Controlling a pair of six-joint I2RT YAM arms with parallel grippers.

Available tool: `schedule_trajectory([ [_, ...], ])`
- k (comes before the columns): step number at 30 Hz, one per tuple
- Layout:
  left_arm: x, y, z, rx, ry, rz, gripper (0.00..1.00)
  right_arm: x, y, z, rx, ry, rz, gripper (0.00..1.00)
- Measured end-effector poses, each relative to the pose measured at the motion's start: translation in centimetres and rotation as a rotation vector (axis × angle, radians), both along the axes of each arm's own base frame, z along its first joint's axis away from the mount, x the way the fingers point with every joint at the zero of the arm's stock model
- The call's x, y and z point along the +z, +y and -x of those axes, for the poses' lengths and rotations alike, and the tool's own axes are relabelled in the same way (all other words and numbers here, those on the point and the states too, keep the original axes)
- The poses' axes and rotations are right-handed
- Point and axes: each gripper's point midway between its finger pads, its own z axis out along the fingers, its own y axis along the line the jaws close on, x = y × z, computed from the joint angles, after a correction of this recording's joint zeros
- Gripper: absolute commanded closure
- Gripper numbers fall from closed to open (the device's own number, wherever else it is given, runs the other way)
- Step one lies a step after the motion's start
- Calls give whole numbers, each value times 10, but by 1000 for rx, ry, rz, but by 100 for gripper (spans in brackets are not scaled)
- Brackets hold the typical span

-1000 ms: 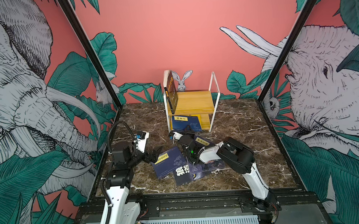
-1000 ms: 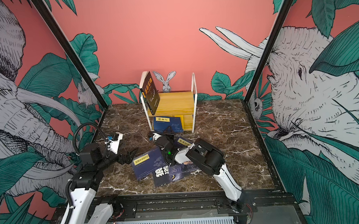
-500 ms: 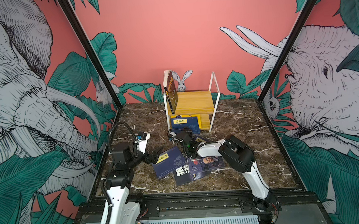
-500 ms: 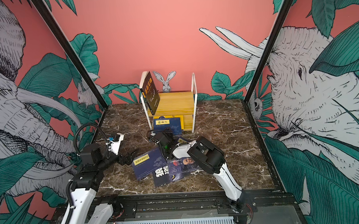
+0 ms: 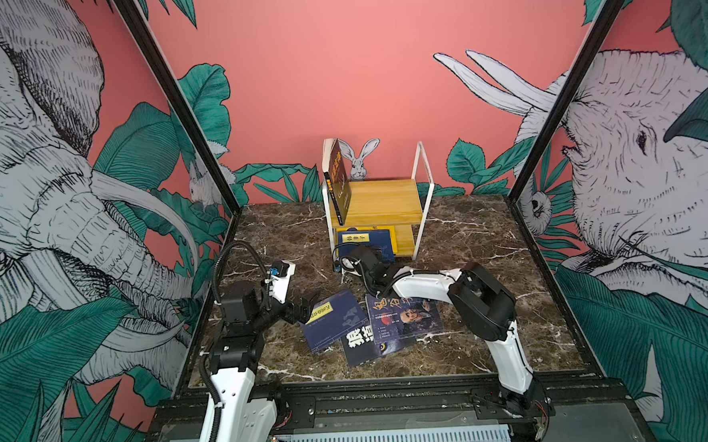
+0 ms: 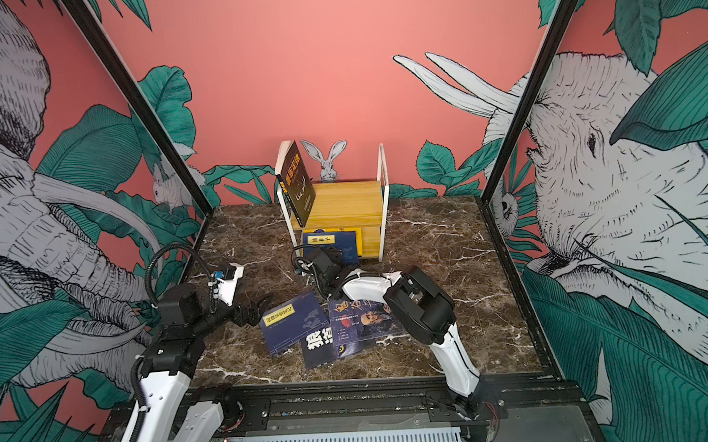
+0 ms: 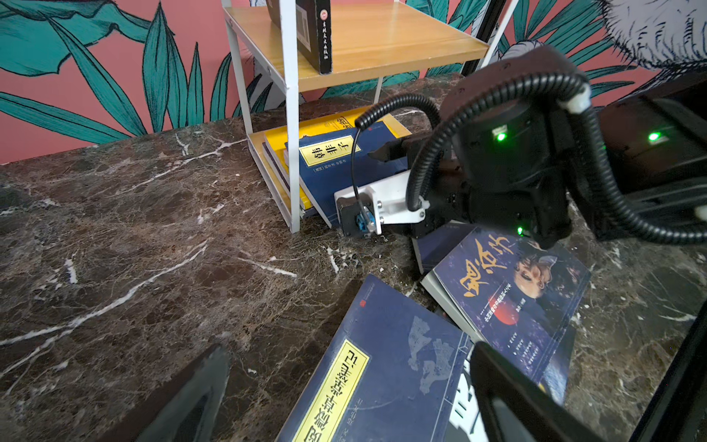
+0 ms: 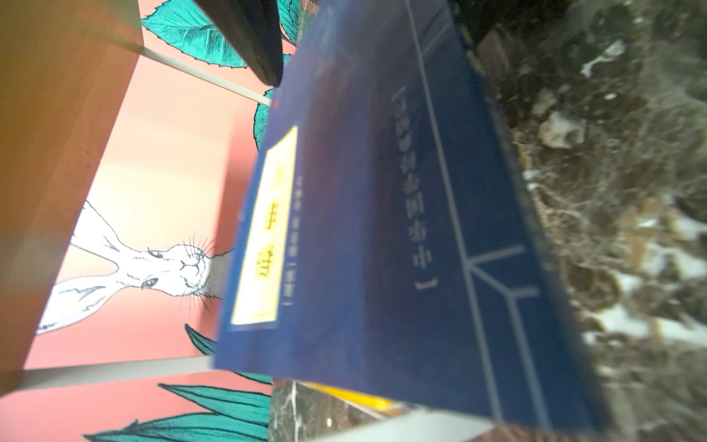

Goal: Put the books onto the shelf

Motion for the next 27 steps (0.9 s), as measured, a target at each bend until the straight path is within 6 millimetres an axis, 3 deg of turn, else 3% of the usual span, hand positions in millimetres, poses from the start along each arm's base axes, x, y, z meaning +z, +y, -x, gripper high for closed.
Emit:
schedule_trajectory([
  [15, -2, 0, 0, -2, 0, -4, 1, 12, 2, -21, -20, 9, -34, 37],
  [23, -4, 0, 0, -4, 1, -7, 1, 2, 5, -14, 14, 67, -33, 23],
  [27, -5, 0, -1, -2, 6, -7, 1, -8, 4, -5, 35, 111, -29, 21],
])
